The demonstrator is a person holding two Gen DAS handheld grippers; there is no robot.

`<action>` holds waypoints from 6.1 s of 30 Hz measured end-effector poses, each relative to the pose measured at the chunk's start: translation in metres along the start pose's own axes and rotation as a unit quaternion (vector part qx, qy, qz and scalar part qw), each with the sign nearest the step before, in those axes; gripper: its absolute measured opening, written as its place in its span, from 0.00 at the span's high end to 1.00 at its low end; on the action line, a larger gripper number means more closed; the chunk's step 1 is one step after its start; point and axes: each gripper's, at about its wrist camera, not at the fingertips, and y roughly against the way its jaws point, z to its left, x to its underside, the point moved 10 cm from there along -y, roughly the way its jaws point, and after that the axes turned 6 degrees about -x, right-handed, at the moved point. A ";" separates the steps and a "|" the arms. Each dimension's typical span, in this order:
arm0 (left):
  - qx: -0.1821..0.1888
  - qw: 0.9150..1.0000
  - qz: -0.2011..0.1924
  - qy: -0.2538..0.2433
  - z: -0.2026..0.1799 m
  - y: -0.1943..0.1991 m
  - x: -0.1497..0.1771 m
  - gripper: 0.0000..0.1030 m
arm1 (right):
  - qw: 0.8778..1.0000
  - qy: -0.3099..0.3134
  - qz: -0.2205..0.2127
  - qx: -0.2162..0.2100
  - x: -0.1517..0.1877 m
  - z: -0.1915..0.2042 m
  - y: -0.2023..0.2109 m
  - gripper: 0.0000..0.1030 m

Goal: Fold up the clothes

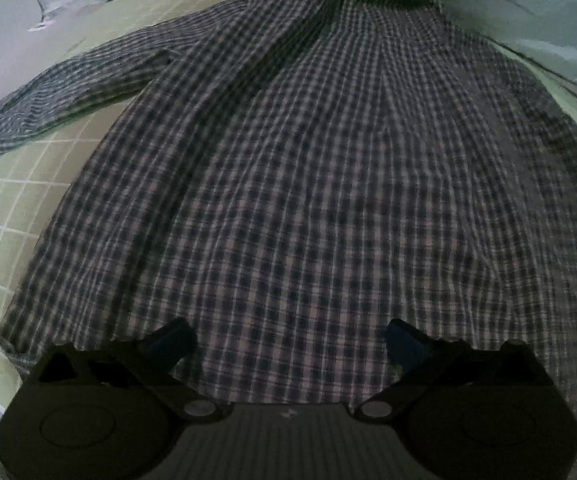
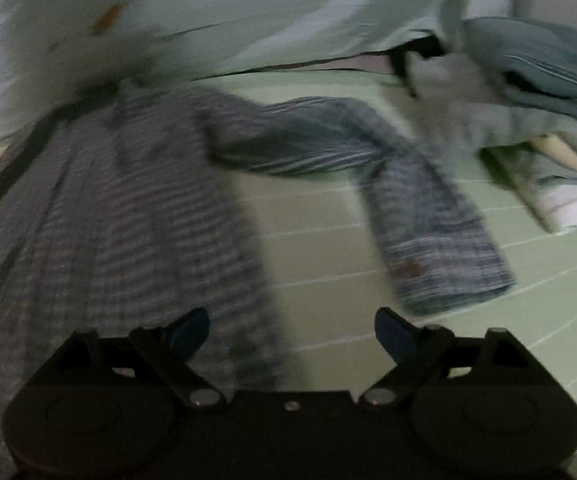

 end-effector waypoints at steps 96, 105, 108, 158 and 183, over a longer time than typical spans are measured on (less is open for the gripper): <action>-0.116 0.973 -0.041 0.197 0.423 -0.077 -0.143 0.44 | 0.995 -0.042 0.066 0.066 0.042 0.291 -0.007 0.11; -0.153 0.961 -0.108 0.203 0.448 -0.061 -0.165 0.87 | 0.995 -0.027 0.071 0.061 0.034 0.307 -0.016 0.10; -0.146 0.955 -0.113 0.234 0.459 -0.057 -0.171 0.85 | 0.996 -0.027 0.072 0.055 0.033 0.307 -0.018 0.10; -0.037 0.982 -0.028 0.184 0.162 0.024 0.039 0.99 | 0.998 -0.059 0.033 -0.002 0.051 0.014 0.088 0.99; -0.060 0.963 -0.051 0.259 0.286 -0.023 -0.108 0.20 | 0.999 -0.028 0.009 0.028 -0.051 0.140 0.001 0.13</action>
